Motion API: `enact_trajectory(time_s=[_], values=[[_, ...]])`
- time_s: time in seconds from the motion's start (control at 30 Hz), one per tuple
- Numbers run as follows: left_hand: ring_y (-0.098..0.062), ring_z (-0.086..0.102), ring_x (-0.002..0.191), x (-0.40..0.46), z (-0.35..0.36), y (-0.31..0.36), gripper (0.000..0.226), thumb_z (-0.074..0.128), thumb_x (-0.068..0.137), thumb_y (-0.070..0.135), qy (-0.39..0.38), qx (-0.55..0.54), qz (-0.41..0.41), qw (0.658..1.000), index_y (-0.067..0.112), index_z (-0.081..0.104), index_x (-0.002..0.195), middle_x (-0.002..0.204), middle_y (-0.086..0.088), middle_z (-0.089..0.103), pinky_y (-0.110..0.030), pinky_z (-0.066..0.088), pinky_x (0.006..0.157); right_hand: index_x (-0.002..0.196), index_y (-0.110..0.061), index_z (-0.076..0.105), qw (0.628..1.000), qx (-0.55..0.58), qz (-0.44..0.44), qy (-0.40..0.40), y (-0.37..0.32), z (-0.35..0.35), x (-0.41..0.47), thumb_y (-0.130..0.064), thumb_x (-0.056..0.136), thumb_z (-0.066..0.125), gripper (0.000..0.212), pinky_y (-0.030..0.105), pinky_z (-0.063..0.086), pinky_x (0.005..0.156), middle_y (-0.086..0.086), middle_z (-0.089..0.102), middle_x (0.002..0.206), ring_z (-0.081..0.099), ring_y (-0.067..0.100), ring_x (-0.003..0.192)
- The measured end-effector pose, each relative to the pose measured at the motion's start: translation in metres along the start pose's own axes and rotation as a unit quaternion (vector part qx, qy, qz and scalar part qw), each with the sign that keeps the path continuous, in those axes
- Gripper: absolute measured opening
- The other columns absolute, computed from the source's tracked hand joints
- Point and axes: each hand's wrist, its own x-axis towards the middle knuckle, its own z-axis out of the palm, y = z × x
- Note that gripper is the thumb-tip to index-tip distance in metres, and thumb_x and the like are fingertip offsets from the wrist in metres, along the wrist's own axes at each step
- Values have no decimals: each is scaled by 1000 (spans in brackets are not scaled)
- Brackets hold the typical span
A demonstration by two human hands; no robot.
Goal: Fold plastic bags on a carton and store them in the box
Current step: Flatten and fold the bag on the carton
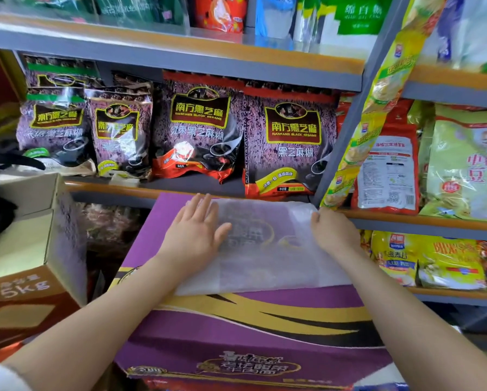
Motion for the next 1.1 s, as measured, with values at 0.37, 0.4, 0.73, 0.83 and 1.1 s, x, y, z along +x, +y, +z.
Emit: enact_trajectory(time_s=[0.37, 0.4, 0.73, 0.83, 1.1], values=[[-23, -2, 144, 12, 16, 6, 112, -17, 57, 72, -113, -2, -36, 993, 6, -2, 147, 156, -11, -3, -34, 0, 116, 129, -12, 44, 994, -95, 38, -38, -14, -1, 16, -12, 96, 34, 34, 40, 46, 85, 14, 55, 129, 53, 34, 117], [-22, -2, 144, 16, 16, 5, 114, -18, 56, 73, -120, 6, -27, 992, 6, 0, 147, 157, -10, -2, -33, -1, 115, 127, -12, 46, 995, -93, 24, -20, -15, -1, 17, -15, 97, 34, 32, 39, 46, 82, 15, 57, 125, 55, 34, 114], [-26, -6, 144, 16, 13, 3, 141, -22, 30, 93, -128, 28, -23, 991, 19, -1, 148, 157, -7, -4, -39, -2, 115, 124, 1, 45, 996, -21, 58, 70, -10, 12, 13, -18, 98, 37, 33, 38, 46, 72, 21, 63, 109, 60, 41, 103], [-23, -5, 144, 22, 12, 1, 138, -16, 33, 95, -128, 19, 18, 991, 20, -3, 148, 157, -5, -5, -37, -2, 115, 127, 3, 42, 994, -26, 84, 58, -10, 10, 14, -18, 98, 37, 36, 39, 47, 75, 21, 63, 111, 60, 41, 104], [-17, -9, 142, 3, -8, 7, 108, -14, 65, 82, -27, -66, 67, 995, 15, 4, 148, 155, -3, -7, -27, -5, 112, 148, -6, 15, 986, -27, -152, 64, -27, 3, -11, -39, 97, 36, 64, 38, 11, 118, 11, 13, 158, 9, 25, 146]])
